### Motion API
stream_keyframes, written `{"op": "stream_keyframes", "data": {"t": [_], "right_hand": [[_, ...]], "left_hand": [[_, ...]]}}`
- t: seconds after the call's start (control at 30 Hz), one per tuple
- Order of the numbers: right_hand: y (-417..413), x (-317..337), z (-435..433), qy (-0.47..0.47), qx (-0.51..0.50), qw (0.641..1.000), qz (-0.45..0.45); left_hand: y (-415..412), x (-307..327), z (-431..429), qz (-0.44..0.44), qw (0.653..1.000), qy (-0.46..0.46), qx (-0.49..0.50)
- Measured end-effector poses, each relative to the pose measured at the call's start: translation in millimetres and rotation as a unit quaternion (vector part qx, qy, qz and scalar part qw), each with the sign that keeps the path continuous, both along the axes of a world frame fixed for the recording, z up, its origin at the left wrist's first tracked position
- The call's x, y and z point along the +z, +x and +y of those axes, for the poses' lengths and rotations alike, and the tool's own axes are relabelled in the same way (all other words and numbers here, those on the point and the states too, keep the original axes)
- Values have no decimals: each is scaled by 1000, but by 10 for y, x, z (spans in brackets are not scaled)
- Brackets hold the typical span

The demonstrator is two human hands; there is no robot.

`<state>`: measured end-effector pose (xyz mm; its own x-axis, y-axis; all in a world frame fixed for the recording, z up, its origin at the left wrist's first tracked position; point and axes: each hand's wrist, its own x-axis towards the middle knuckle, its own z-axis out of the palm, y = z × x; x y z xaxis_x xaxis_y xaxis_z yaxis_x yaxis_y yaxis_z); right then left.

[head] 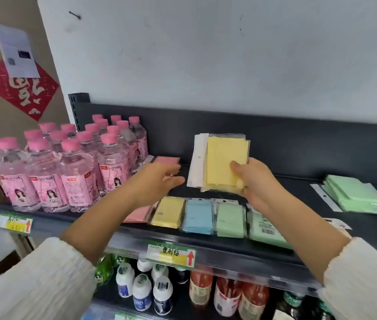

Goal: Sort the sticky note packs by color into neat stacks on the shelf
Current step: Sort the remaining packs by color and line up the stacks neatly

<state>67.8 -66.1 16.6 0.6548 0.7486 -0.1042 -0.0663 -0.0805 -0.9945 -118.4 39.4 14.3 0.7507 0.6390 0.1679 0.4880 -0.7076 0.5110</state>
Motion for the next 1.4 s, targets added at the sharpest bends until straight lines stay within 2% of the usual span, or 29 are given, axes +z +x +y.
{"op": "stream_keyframes", "data": {"t": [0.1,0.17,0.3,0.47,0.6,0.8,1.03,1.2,1.4], "right_hand": [[-122,-89,169,-14,-36,999,27],[-177,-117,238,-21,-55,998,36],[-283,-101,385,-32,-84,994,56],[-356,-71,532,-47,-105,990,86],[-332,-106,651,-80,-126,985,81],[-276,-183,831,-102,-130,982,92],[-294,-346,1024,-172,-77,982,5],[-296,-355,1096,-247,-54,964,-79],[-278,-342,1110,-279,-10,952,-123]], "left_hand": [[-261,-186,215,152,985,53,-53],[-320,-259,260,197,973,80,-92],[-335,-308,392,200,962,123,-141],[-249,-331,547,231,954,90,-170],[-187,-324,637,243,950,99,-171],[-103,-324,524,217,956,93,-176],[-106,-357,507,199,961,71,-176],[-100,-455,556,185,967,54,-169],[-80,-489,535,188,966,66,-165]]}}
